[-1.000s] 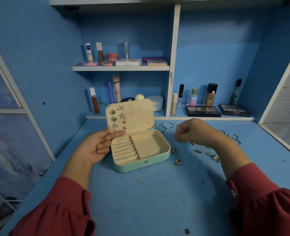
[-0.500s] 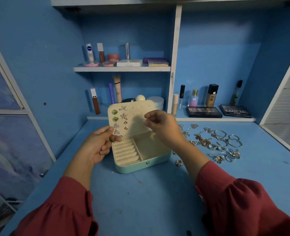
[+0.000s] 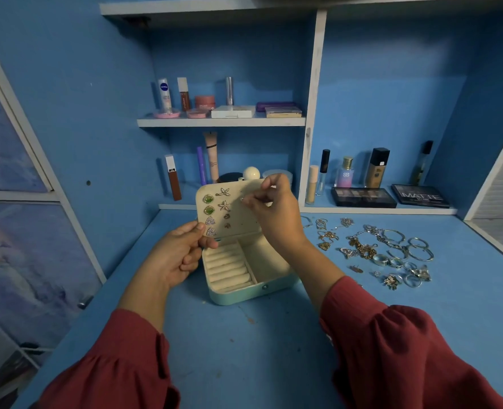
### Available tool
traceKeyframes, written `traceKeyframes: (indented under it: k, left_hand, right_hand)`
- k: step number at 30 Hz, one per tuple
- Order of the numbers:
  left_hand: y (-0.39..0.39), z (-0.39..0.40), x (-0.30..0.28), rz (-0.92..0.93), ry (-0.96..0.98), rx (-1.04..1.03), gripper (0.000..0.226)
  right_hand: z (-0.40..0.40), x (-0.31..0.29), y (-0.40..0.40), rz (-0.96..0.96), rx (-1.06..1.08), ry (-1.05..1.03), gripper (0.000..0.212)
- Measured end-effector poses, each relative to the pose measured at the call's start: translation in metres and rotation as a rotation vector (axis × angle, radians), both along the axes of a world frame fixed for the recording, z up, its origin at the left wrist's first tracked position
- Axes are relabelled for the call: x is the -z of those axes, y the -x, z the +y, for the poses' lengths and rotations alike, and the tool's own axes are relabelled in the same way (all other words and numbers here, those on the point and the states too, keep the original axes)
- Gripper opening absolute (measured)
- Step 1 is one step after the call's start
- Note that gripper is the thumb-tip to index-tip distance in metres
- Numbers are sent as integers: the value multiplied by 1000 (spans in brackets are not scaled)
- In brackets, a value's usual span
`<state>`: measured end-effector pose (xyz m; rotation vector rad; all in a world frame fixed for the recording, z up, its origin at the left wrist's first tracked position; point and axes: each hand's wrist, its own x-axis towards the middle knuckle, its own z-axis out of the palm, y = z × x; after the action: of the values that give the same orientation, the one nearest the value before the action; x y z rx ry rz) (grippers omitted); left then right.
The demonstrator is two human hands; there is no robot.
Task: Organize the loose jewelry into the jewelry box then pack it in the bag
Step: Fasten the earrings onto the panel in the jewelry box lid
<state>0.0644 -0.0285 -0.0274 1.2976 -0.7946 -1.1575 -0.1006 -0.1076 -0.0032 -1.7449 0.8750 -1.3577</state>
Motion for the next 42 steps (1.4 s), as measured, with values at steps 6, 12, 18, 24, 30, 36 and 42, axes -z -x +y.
traceKeyframes:
  k: [6, 12, 18, 24, 30, 36, 42]
  left_hand:
    - [0, 1, 1, -5, 3, 2, 17]
    - [-1, 1, 1, -3, 1, 1, 17]
    - [-1, 1, 1, 7, 3, 3, 16]
    - [0, 2, 0, 8, 4, 4, 16]
    - [0, 3, 0, 2, 2, 7, 16]
    - [1, 5, -1, -20, -12, 26, 16]
    - [7, 11, -10, 11, 17, 16, 12]
  right_hand:
    - [-5, 1, -4, 17, 29, -10, 40]
    - [-7, 0, -7, 25, 26, -4, 38]
    - [-8, -4, -6, 54, 9, -12, 33]
    - [-6, -8, -5, 123, 76, 4, 25]
    - [-5, -13, -3, 418, 322, 111, 46]
    - [-9, -14, 3, 475, 365, 113, 42]
    - [-3, -13, 5, 366, 235, 86, 37]
